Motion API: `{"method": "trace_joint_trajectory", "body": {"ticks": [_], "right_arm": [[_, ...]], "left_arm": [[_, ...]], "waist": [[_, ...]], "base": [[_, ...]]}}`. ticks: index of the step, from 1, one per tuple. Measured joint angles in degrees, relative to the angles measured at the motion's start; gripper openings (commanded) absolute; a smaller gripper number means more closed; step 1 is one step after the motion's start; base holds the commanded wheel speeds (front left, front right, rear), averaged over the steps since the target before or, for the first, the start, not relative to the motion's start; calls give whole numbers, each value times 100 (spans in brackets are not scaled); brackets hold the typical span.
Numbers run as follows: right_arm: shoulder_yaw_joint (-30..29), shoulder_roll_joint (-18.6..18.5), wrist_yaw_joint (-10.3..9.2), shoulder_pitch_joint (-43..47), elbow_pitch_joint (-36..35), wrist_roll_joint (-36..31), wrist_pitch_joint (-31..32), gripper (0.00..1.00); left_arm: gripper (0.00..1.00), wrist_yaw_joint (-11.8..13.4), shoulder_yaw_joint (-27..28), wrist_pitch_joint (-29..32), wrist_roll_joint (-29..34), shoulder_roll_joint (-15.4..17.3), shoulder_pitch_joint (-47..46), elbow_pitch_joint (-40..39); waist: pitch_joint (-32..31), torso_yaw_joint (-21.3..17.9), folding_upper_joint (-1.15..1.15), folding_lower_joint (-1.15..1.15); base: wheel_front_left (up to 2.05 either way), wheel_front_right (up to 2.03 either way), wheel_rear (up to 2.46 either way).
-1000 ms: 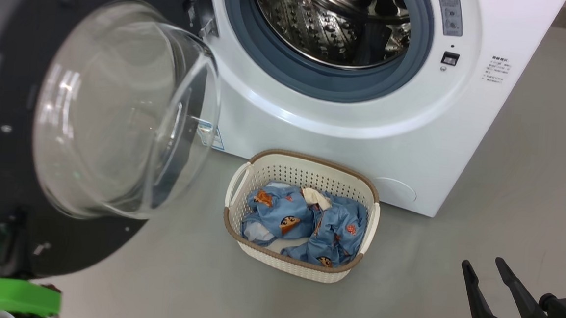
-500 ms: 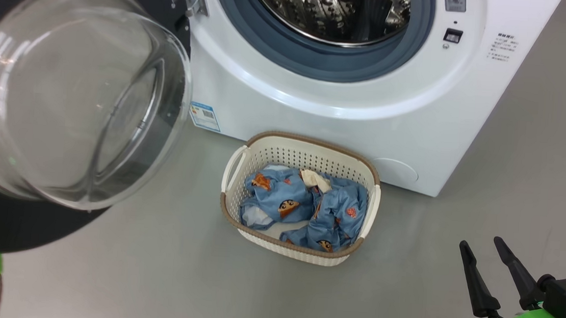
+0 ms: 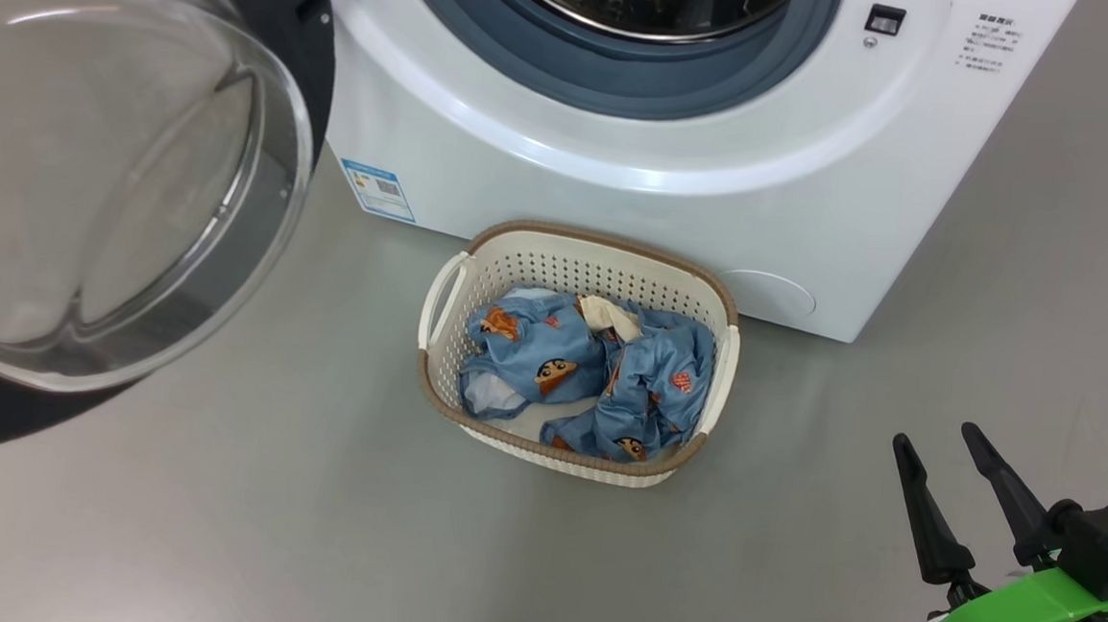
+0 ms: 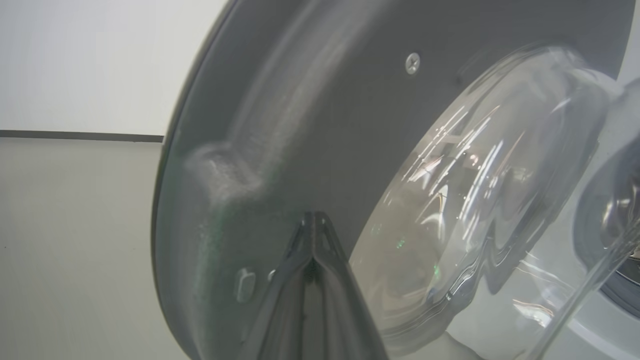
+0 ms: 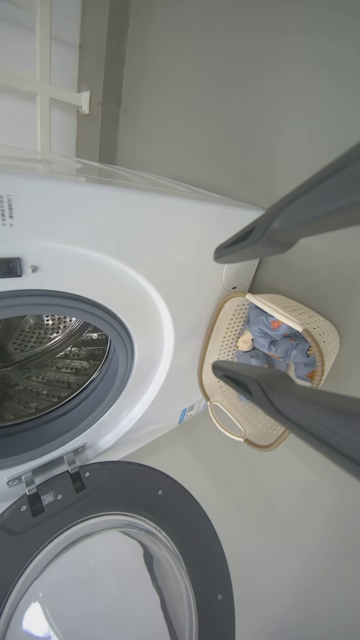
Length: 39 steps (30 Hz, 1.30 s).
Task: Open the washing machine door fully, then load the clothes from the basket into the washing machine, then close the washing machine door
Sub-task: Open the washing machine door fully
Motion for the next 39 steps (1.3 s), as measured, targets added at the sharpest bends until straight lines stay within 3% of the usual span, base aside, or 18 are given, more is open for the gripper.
{"method": "trace_joint_trajectory", "body": {"ticks": [8,17,26,32,39], "right_arm": [[120,-63,0,-242,23,-9,-1,100],[200,-51,0,-331,94,-8,-1,100],[276,37,0,-164,156,21,-1,100],[359,89,0,54,175,64,-1,100],[352,90,0,236,136,216,0,100]], "left_arm": [[0,-1,160,-5,151,241,-440,606],[0,0,91,-4,32,210,-482,619],[0,0,-176,-4,-302,-92,741,-175],[22,0,-112,-3,-310,-509,1584,-857],[39,1,-338,-3,-205,-945,2288,-1525]], "waist": [[157,-117,0,0],[79,-164,0,0],[-329,-185,0,0],[-633,-208,0,0],[-887,-262,0,0]], "base": [[0,0,0],[0,0,0],[0,0,0],[0,0,0],[0,0,0]]}}
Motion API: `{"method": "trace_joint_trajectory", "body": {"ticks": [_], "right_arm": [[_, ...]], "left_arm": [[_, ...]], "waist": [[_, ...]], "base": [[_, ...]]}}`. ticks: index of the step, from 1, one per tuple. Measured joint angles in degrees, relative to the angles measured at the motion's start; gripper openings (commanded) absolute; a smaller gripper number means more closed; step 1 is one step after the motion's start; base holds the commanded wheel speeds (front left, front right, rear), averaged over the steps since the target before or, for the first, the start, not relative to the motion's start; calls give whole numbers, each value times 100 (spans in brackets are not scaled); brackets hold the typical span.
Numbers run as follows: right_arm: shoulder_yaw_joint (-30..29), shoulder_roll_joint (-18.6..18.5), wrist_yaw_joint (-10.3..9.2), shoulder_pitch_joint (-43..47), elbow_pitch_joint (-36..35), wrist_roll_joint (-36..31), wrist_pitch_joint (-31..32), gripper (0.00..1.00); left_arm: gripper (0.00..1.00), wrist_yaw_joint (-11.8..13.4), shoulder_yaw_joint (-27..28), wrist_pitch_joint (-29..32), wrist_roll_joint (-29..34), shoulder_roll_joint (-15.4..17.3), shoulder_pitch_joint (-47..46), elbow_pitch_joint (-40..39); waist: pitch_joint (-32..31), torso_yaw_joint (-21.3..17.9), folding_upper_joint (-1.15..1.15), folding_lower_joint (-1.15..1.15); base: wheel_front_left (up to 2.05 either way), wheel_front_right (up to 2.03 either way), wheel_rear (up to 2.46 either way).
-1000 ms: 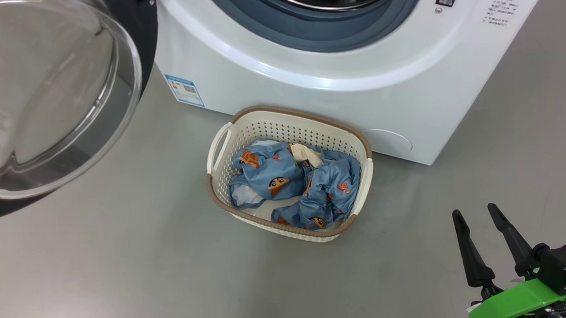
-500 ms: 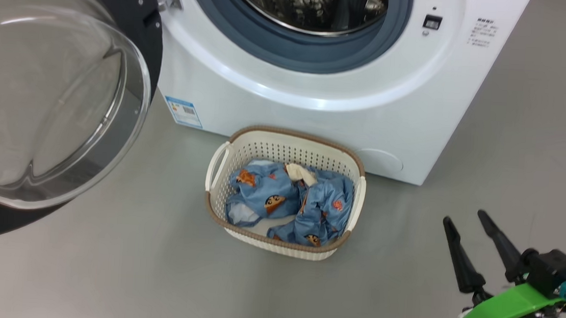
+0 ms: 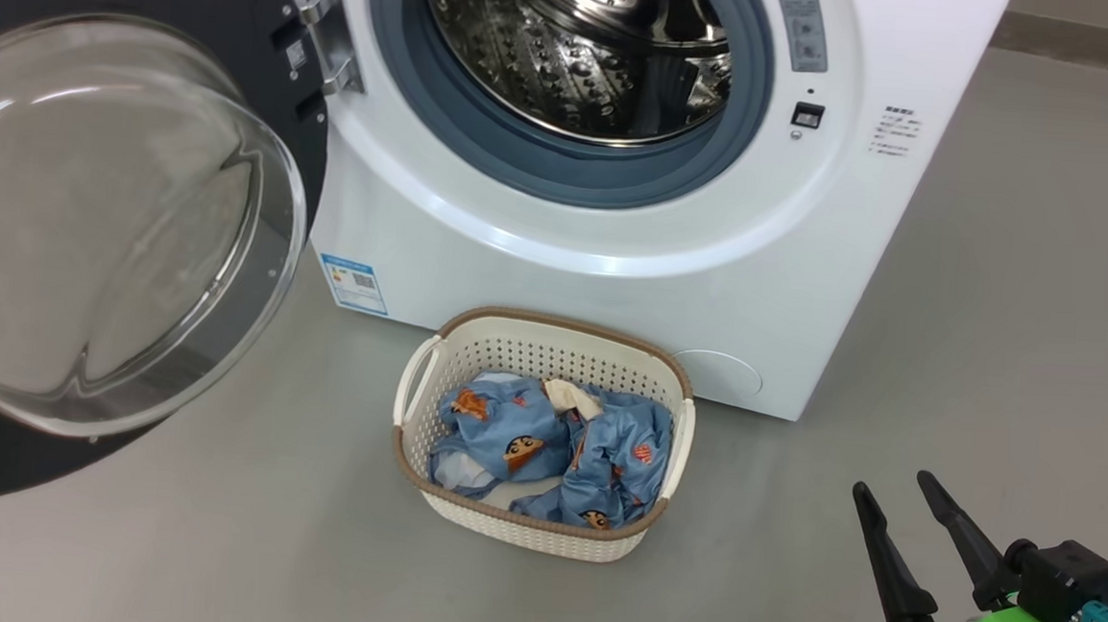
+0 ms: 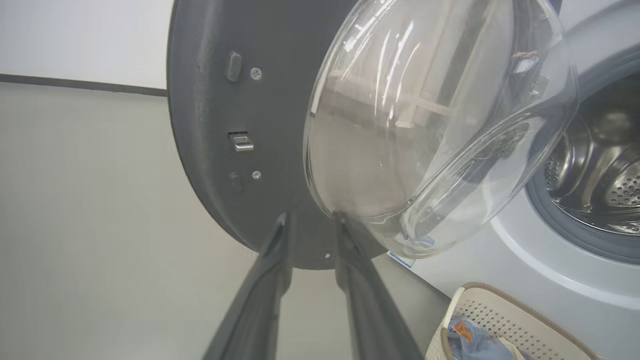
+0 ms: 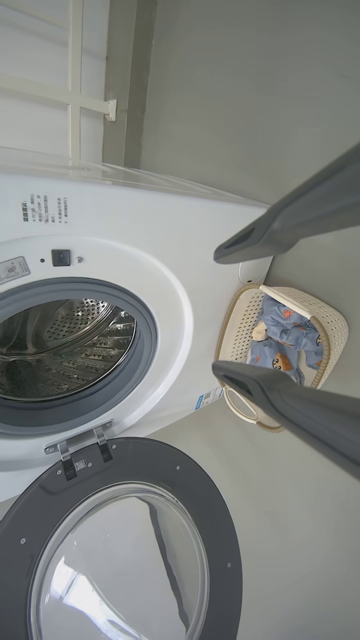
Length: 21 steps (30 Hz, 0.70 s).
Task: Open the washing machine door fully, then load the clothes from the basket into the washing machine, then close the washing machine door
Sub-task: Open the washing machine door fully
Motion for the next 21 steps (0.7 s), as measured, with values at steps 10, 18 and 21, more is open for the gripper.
{"method": "trace_joint_trajectory", "body": {"ticks": [10,18,21], "right_arm": [[-133,9,0,84,-47,-1,0,100],[-250,71,0,138,-97,-1,0,100],[-279,96,0,141,-105,-1,0,100]], "left_arm": [[100,0,-981,0,-57,-53,408,-728],[100,0,-1568,0,-124,127,448,-922],[100,0,-1736,0,-126,163,519,-938]], "waist": [[-40,-311,0,0],[-29,-697,0,0],[-32,-864,0,0]], "base": [[0,0,0],[0,0,0],[0,0,0]]}}
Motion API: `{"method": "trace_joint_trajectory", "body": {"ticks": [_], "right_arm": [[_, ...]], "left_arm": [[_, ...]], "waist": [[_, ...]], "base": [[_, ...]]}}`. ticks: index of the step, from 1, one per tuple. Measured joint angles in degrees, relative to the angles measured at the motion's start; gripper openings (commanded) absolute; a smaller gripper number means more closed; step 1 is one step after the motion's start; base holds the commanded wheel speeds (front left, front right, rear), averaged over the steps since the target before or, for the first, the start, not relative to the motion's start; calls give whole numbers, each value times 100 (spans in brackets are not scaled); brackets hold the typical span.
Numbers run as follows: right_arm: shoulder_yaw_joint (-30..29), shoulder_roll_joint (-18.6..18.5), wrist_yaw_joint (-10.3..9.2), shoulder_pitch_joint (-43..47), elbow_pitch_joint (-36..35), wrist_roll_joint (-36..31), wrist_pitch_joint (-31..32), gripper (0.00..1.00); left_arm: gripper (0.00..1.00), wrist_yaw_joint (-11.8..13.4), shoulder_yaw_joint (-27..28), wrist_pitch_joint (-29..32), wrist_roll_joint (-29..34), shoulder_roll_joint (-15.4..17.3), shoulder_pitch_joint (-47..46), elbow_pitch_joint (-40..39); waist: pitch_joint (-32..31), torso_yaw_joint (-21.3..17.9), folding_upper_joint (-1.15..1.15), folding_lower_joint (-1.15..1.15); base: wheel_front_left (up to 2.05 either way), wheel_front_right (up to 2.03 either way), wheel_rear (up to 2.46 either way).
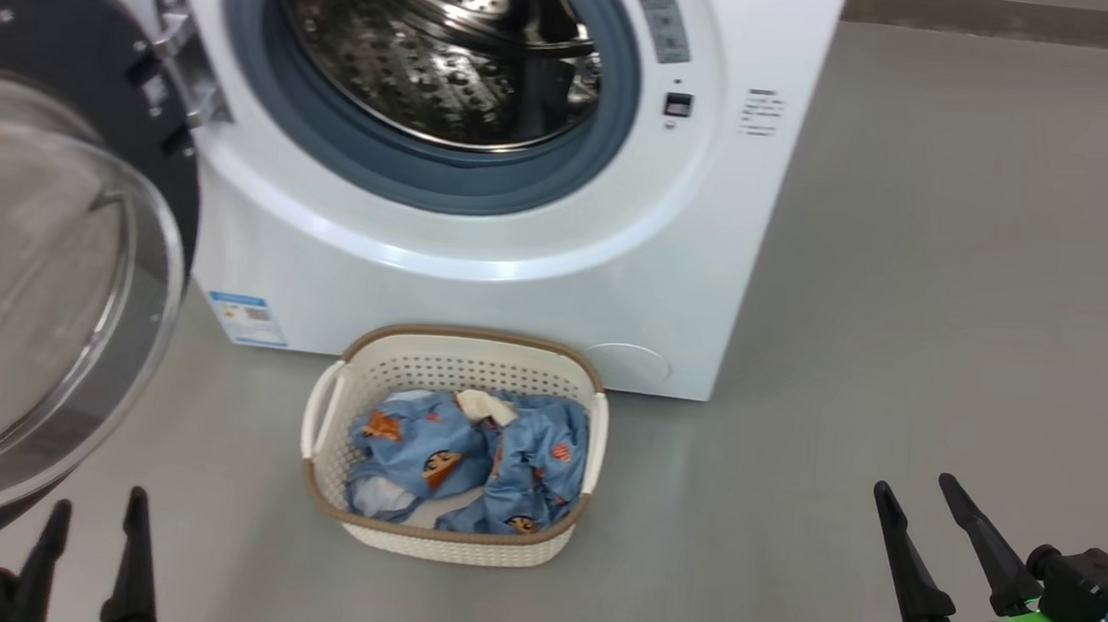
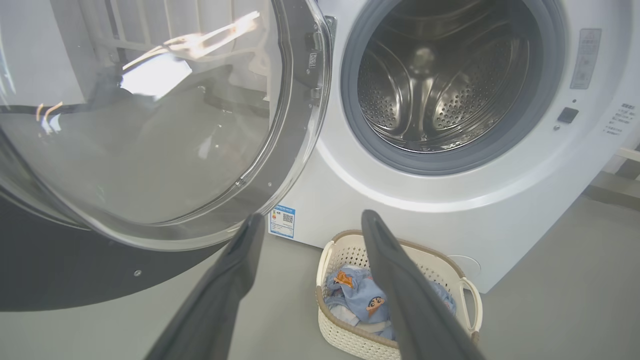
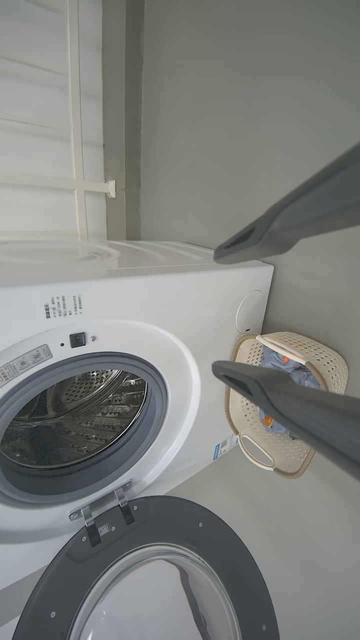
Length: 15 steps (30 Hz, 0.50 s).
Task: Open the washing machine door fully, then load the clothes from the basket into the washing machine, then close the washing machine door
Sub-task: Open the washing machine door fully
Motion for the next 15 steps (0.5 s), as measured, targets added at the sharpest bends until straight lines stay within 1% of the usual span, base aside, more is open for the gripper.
{"method": "trace_joint_trajectory", "body": {"ticks": [7,15], "right_arm": [[-100,15,0,5,-25,-1,-1,100],[-227,21,0,71,-88,-1,-1,100]], "left_arm": [[100,0,-331,0,-112,96,10,-77],[100,0,-519,0,-268,140,11,-79]], "waist": [[11,-330,0,0],[-5,-669,0,0]], "base": [[0,0,0],[0,0,0]]}}
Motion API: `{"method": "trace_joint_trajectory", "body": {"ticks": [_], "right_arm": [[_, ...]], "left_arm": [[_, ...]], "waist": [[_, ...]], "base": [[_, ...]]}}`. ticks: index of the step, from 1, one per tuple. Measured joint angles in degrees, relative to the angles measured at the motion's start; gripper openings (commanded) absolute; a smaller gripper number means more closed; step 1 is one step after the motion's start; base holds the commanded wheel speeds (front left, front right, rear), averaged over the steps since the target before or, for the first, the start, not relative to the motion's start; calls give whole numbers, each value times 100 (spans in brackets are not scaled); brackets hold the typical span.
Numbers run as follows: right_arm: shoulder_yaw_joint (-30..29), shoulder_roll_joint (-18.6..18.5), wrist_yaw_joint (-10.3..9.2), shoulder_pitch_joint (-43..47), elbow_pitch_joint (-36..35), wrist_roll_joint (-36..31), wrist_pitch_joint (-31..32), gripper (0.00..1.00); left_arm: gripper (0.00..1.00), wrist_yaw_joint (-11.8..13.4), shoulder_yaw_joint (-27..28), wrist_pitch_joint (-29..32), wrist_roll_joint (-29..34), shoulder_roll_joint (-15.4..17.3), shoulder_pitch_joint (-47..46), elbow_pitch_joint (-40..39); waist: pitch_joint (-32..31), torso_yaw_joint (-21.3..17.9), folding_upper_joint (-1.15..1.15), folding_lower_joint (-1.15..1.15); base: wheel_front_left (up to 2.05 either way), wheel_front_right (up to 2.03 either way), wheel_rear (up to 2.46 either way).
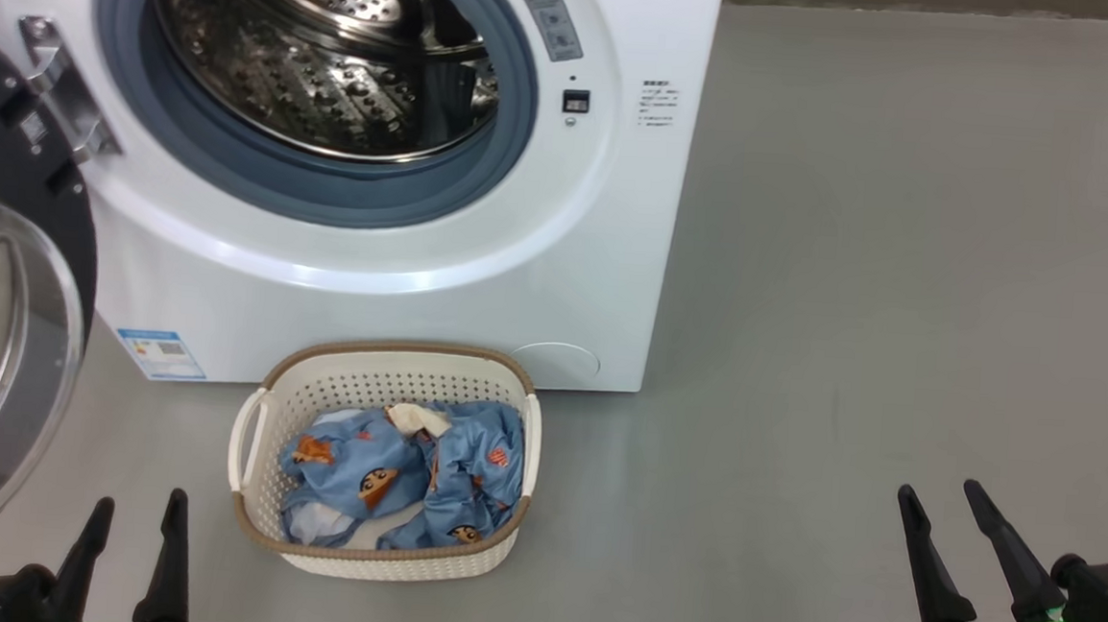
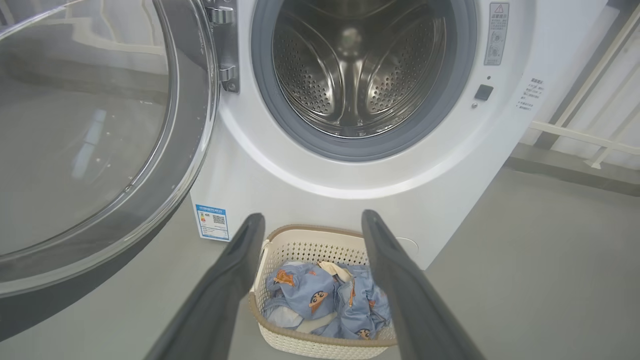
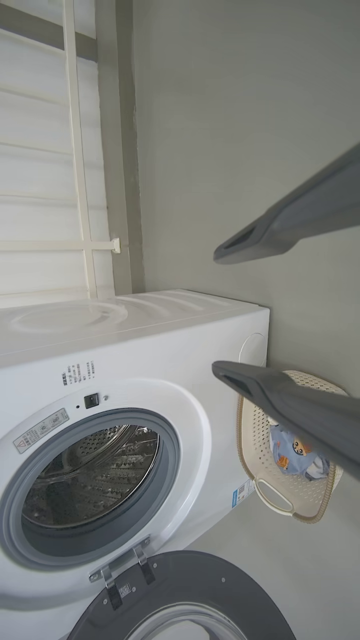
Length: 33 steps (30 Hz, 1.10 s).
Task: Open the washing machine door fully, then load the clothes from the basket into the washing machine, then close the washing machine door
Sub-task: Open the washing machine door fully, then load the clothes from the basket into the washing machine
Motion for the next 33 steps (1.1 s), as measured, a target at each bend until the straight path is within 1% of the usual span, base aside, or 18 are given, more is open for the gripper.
{"method": "trace_joint_trajectory", "body": {"ticks": [7,18,24,33], "right_arm": [[-43,8,0,138,-18,0,0,100],[-60,57,0,145,-31,-7,1,100],[-58,85,0,143,-43,-9,1,100],[-51,146,0,130,-47,-16,1,100]], "left_arm": [[100,0,-143,0,-188,33,11,-83],[100,0,-153,0,-374,118,37,-80],[100,0,-218,0,-374,157,37,-60],[100,0,-227,0,-375,210,-2,-25]], "waist": [[-57,-140,0,0],[-7,-157,0,0],[60,-162,0,0],[119,-196,0,0]], "base": [[0,0,0],[2,-5,3],[59,-107,49],[98,-118,20]]}}
